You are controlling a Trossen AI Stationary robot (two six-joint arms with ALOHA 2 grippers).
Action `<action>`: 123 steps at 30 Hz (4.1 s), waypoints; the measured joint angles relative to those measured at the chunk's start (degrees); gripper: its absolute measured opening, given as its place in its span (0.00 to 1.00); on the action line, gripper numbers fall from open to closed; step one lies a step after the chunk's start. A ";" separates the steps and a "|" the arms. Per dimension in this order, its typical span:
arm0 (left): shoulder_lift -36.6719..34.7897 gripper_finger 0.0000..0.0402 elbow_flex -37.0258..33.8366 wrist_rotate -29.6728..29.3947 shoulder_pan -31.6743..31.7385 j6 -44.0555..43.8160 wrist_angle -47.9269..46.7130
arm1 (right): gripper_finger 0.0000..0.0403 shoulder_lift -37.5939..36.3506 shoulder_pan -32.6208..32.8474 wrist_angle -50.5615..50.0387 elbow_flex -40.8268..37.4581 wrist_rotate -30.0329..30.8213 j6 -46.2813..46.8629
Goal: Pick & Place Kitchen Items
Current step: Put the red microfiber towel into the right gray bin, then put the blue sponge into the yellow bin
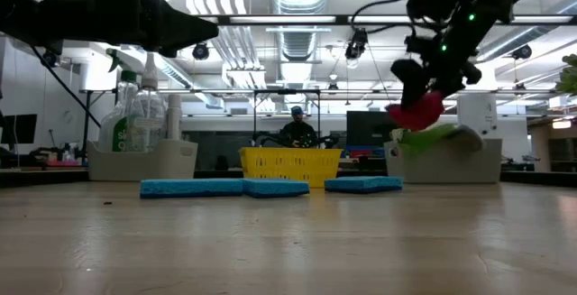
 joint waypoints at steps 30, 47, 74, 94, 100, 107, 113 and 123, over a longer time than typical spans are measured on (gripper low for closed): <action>0.00 0.24 0.00 0.00 -0.04 -0.28 0.00 | 0.82 -3.61 0.73 -31.54 7.45 4.89 7.23; 0.00 0.24 0.00 0.01 -0.04 -0.44 0.00 | 0.82 5.21 1.87 -28.55 10.37 4.23 4.08; 0.00 0.24 0.11 4.55 0.00 -3.32 0.24 | 0.82 10.48 18.48 20.85 5.08 -35.04 -13.25; 0.00 0.24 0.13 4.55 0.00 -3.43 -0.37 | 0.82 33.17 26.25 4.50 27.96 -25.14 -16.62; 0.02 0.24 0.09 5.65 0.00 -4.19 1.64 | 0.82 30.33 22.26 27.84 25.86 -33.37 -24.68; 0.34 0.24 0.04 5.88 0.05 -5.68 2.36 | 0.82 30.01 20.23 59.18 15.42 -42.84 -27.20; 6.50 0.24 2.31 6.01 2.50 -7.94 4.84 | 0.82 25.79 20.05 66.18 7.88 -43.97 -28.42; 24.97 0.24 22.20 10.86 16.70 -11.77 -13.52 | 0.82 18.52 20.37 65.84 -0.79 -41.78 -27.28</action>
